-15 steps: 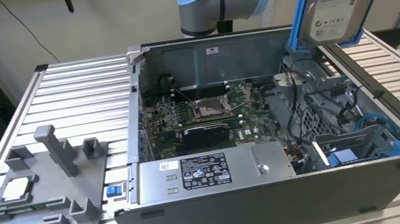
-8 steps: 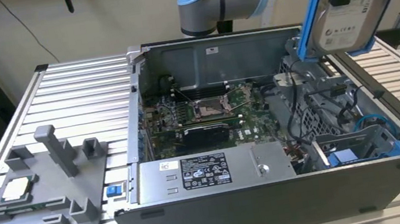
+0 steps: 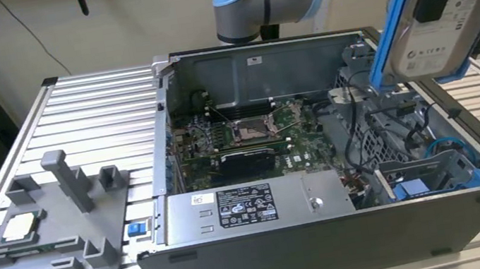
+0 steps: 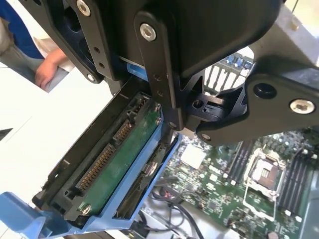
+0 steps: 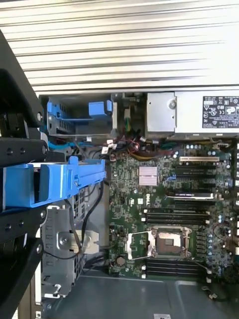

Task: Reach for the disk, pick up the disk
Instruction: 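Pick up the disk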

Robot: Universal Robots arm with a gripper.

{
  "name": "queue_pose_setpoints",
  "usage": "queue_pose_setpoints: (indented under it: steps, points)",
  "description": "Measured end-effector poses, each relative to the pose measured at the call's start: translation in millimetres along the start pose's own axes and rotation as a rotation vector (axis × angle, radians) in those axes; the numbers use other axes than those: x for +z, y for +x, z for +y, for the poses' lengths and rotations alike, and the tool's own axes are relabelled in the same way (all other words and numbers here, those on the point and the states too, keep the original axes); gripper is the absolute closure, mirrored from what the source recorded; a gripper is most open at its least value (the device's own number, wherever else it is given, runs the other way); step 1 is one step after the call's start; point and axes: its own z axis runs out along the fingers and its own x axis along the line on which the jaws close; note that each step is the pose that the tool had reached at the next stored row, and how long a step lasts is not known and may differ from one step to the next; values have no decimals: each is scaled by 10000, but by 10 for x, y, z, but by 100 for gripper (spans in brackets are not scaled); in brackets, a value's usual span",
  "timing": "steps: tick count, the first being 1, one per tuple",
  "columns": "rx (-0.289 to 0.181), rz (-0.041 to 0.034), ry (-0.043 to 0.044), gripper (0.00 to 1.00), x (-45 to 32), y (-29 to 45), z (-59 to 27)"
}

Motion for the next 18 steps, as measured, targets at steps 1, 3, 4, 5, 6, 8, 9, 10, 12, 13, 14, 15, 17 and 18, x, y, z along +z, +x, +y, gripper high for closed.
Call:
queue_pose_setpoints:
  steps: [1,3,4,5,6,8,9,10,12,13,14,15,17,18]
  points:
    - [0,0,0,100,2,48,-1]
    - [1,-1,0,100,6,135,-4]
    - [1,-2,0,100,10,183,-4]
    - [1,-2,0,100,15,231,-6]
    - [1,-5,0,100,22,270,-6]
    - [2,-10,0,100,41,355,-7]
    - [2,-12,0,100,51,393,-8]
    - [2,-14,0,100,63,427,-7]
    - [2,-12,-1,100,86,475,-5]
    - [1,-16,0,100,101,490,-2]
    - [2,-16,0,100,118,499,2]
    - [0,-14,0,100,135,508,4]
    - [0,-14,0,100,170,526,8]
    - [0,-13,-1,100,187,534,10]
